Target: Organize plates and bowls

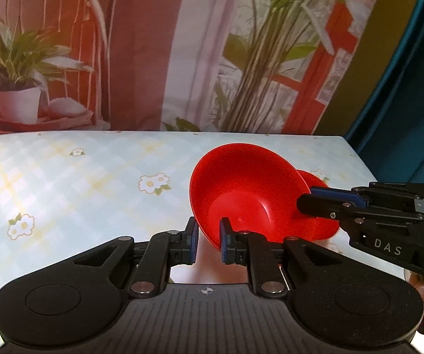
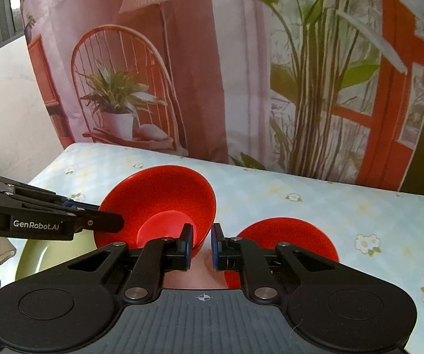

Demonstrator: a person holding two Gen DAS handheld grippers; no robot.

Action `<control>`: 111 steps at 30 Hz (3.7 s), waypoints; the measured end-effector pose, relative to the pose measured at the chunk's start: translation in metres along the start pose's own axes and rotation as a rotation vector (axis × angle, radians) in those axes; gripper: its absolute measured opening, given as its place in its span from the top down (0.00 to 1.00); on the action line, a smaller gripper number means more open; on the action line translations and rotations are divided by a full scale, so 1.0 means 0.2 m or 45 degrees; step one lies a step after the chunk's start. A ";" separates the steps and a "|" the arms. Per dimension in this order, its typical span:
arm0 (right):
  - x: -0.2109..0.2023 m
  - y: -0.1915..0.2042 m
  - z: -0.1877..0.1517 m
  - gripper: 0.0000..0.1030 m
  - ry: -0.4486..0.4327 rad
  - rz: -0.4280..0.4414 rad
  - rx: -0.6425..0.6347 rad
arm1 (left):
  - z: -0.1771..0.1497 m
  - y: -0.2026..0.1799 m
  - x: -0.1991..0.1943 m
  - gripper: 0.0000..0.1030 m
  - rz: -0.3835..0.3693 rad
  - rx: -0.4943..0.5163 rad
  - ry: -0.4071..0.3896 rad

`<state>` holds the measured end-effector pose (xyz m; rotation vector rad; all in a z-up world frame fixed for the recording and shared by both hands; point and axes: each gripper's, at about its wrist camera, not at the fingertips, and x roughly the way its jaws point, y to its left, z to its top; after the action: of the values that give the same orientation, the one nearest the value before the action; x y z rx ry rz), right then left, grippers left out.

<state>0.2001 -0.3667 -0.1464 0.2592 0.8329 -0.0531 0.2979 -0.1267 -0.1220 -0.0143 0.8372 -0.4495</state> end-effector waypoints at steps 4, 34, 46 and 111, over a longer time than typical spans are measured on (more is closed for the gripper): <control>-0.07 -0.02 -0.01 0.88 -0.022 -0.011 0.012 | -0.01 -0.05 -0.03 0.84 -0.007 0.018 -0.005; -0.13 -0.42 -0.16 0.88 -0.084 -0.076 0.184 | 0.08 -0.33 0.25 0.84 -0.047 0.122 0.017; -0.11 -0.52 -0.20 0.87 -0.066 -0.115 0.226 | 0.08 -0.38 0.35 0.84 -0.076 0.153 0.065; -0.51 -0.16 -0.58 0.69 0.028 -0.177 0.135 | -0.42 -0.18 -0.28 0.60 0.018 0.080 0.031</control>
<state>0.0428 -0.3749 -0.1519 0.3015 0.8701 -0.2251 0.1904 -0.1233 -0.1321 0.0549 0.8463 -0.4629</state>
